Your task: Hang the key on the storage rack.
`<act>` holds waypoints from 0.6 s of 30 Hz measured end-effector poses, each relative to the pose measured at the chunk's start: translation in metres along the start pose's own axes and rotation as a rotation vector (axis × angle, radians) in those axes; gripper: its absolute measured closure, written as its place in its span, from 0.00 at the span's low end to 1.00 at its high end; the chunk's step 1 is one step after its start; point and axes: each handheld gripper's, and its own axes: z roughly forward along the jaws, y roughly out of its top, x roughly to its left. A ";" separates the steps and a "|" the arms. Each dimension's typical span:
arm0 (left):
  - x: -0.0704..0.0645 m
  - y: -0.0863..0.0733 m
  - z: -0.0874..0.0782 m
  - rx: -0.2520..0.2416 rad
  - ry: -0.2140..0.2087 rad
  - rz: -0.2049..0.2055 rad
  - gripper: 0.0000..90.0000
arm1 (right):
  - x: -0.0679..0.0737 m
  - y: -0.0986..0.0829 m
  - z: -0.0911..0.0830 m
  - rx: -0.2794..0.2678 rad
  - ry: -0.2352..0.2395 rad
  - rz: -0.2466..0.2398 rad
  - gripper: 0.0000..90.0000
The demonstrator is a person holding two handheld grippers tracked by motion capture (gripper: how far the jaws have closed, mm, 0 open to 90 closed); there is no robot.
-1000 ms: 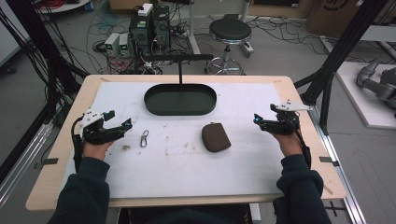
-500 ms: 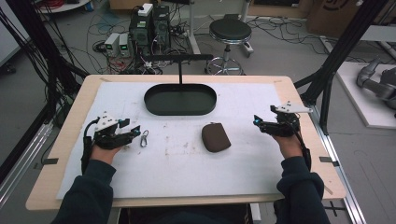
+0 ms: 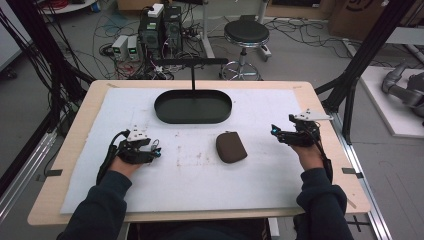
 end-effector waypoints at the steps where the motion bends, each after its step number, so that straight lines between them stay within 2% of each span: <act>1: 0.000 0.000 0.002 0.006 0.002 0.006 0.50 | 0.000 0.000 0.000 0.001 0.000 -0.001 0.24; 2: 0.001 0.000 0.003 0.009 0.007 0.008 0.50 | 0.000 0.000 0.000 0.001 0.000 -0.001 0.24; 3: 0.001 0.000 0.005 0.009 0.006 0.009 0.60 | 0.001 0.000 0.000 0.005 0.000 -0.001 0.24; 4: 0.002 0.000 0.005 0.006 -0.002 0.001 0.60 | 0.001 0.000 0.000 0.005 0.000 -0.001 0.24; 8: 0.006 -0.001 0.004 0.002 -0.023 -0.001 0.73 | 0.001 0.000 0.000 0.005 -0.001 -0.002 0.24; 11: 0.012 -0.003 0.001 -0.009 -0.065 -0.045 0.78 | 0.000 0.000 0.000 0.005 -0.004 -0.001 0.24; 15: 0.014 -0.004 -0.001 -0.017 -0.076 -0.061 0.79 | -0.001 -0.001 -0.001 0.009 -0.008 0.004 0.24; 18: 0.012 -0.003 -0.005 -0.023 -0.076 -0.050 0.78 | -0.001 -0.001 -0.002 0.009 -0.008 0.006 0.24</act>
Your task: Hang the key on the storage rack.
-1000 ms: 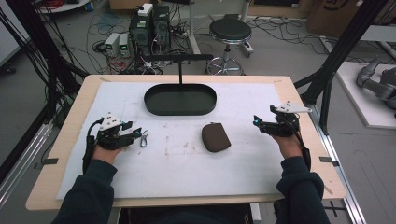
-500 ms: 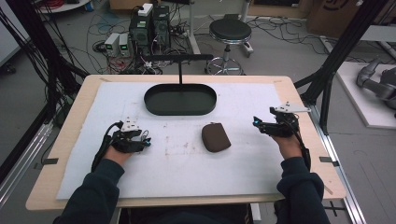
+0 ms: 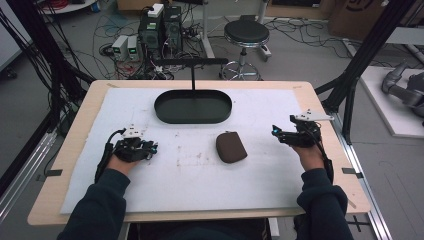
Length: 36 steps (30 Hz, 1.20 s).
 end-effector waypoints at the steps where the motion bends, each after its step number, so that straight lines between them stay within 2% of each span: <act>1: 0.000 0.000 -0.001 0.004 0.002 0.013 0.78 | 0.000 0.000 0.000 -0.001 0.000 0.000 0.24; 4: 0.001 -0.001 -0.003 0.007 0.001 0.009 0.81 | -0.001 -0.002 0.001 -0.002 0.005 0.002 0.24; 7: 0.004 -0.001 -0.005 0.014 -0.006 0.004 0.89 | -0.001 -0.002 0.001 -0.003 0.006 0.004 0.24; 16: 0.007 -0.002 -0.006 0.016 0.000 -0.022 0.92 | 0.000 -0.002 0.001 -0.003 0.008 0.002 0.24; 24: 0.009 -0.001 -0.007 0.027 0.002 -0.022 0.93 | -0.001 -0.002 0.001 -0.001 0.007 0.000 0.24; 26: 0.009 0.000 -0.009 0.021 0.004 -0.023 0.98 | -0.001 -0.002 0.001 0.000 0.008 0.002 0.24; 30: 0.009 0.000 -0.008 0.034 -0.009 -0.016 0.98 | -0.001 -0.002 0.001 0.001 0.008 0.001 0.24; 36: 0.009 0.001 -0.009 0.013 -0.003 -0.030 0.98 | -0.001 -0.002 0.001 -0.002 0.009 0.002 0.24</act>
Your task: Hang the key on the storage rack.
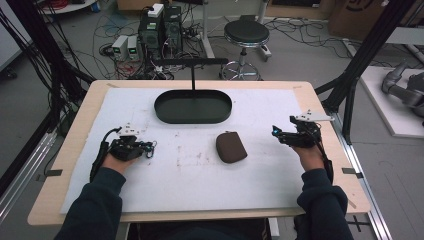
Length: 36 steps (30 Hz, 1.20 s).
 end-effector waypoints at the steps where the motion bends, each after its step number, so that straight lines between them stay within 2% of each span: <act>1: 0.000 0.000 -0.001 -0.009 0.001 -0.007 0.98 | 0.000 0.000 0.000 0.001 0.001 0.001 0.24; 5: 0.001 0.003 -0.007 -0.060 0.013 -0.019 0.98 | 0.001 0.000 0.000 0.001 0.001 0.000 0.24; 9: 0.000 0.013 -0.017 -0.150 0.003 -0.033 0.98 | 0.001 0.001 0.000 -0.004 0.000 0.001 0.24; 14: 0.006 0.037 -0.029 -0.290 -0.001 -0.011 0.98 | -0.002 0.001 -0.001 -0.021 0.005 0.013 0.24; 17: 0.013 0.055 -0.033 -0.380 -0.032 0.012 0.98 | -0.003 0.002 -0.001 -0.025 0.010 0.022 0.24; 20: 0.020 0.079 -0.034 -0.402 -0.041 0.038 0.98 | -0.003 0.003 -0.001 -0.029 0.015 0.022 0.24; 23: 0.031 0.105 -0.030 -0.388 -0.019 0.073 0.98 | -0.003 0.003 -0.001 -0.035 0.019 0.020 0.24; 26: 0.043 0.126 -0.023 -0.407 -0.011 0.091 0.98 | -0.003 0.004 -0.001 -0.037 0.022 0.020 0.24; 27: 0.047 0.132 -0.020 -0.406 -0.024 0.090 0.98 | -0.004 0.004 -0.001 -0.039 0.021 0.021 0.24; 31: 0.061 0.151 -0.012 -0.402 -0.008 0.102 0.98 | -0.005 0.004 -0.003 -0.042 0.021 0.032 0.24; 36: 0.072 0.166 0.000 -0.393 -0.017 0.095 0.98 | -0.005 0.003 -0.004 -0.042 0.021 0.025 0.24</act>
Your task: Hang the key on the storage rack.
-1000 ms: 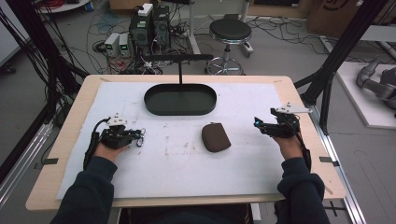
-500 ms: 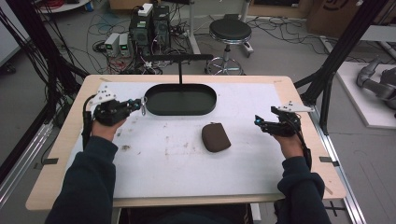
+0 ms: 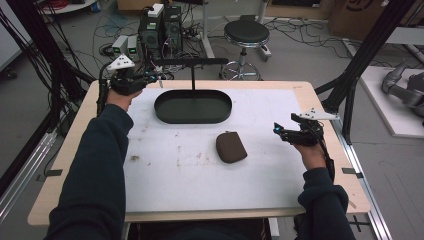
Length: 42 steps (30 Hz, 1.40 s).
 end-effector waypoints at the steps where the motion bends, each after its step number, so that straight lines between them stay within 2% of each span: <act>1: 0.002 0.001 0.003 0.007 -0.004 0.000 0.98 | 0.000 0.000 0.000 0.001 0.003 0.004 0.24; 3: 0.005 0.002 0.010 0.021 0.001 0.007 0.98 | 0.000 0.000 0.000 0.003 0.000 0.008 0.24; 8: 0.012 0.004 0.021 0.025 0.022 -0.009 0.98 | -0.001 -0.001 -0.001 0.002 -0.001 0.005 0.24; 12: 0.017 0.004 0.028 0.049 0.058 -0.016 0.98 | -0.003 -0.003 -0.002 0.007 -0.003 0.009 0.24; 16: 0.020 0.003 0.034 0.051 0.109 -0.041 0.98 | -0.004 -0.005 -0.002 0.008 -0.002 0.018 0.24; 24: 0.018 -0.001 0.043 0.051 0.148 -0.064 0.97 | -0.004 -0.005 -0.001 0.012 0.003 0.014 0.24; 26: 0.017 -0.003 0.043 0.072 0.163 -0.060 0.96 | -0.004 -0.005 -0.001 0.012 0.003 0.015 0.24; 29: 0.019 -0.008 0.038 0.079 0.213 -0.101 0.77 | -0.003 -0.005 -0.001 0.013 0.004 0.014 0.24; 32: 0.017 -0.018 0.028 0.072 0.241 -0.143 0.62 | -0.003 -0.005 -0.001 0.012 0.008 0.008 0.24; 35: 0.009 -0.034 0.011 0.050 0.244 -0.172 0.55 | -0.002 -0.004 -0.001 0.009 0.016 0.008 0.24; 37: 0.002 -0.042 -0.001 0.034 0.238 -0.174 0.49 | -0.002 -0.004 -0.001 0.006 0.022 0.004 0.24; 40: -0.011 -0.049 -0.019 -0.019 0.217 -0.204 0.34 | 0.000 -0.003 0.001 0.004 0.033 0.012 0.24; 42: -0.022 -0.049 -0.031 -0.048 0.218 -0.179 0.27 | 0.001 -0.003 0.002 0.002 0.036 0.018 0.24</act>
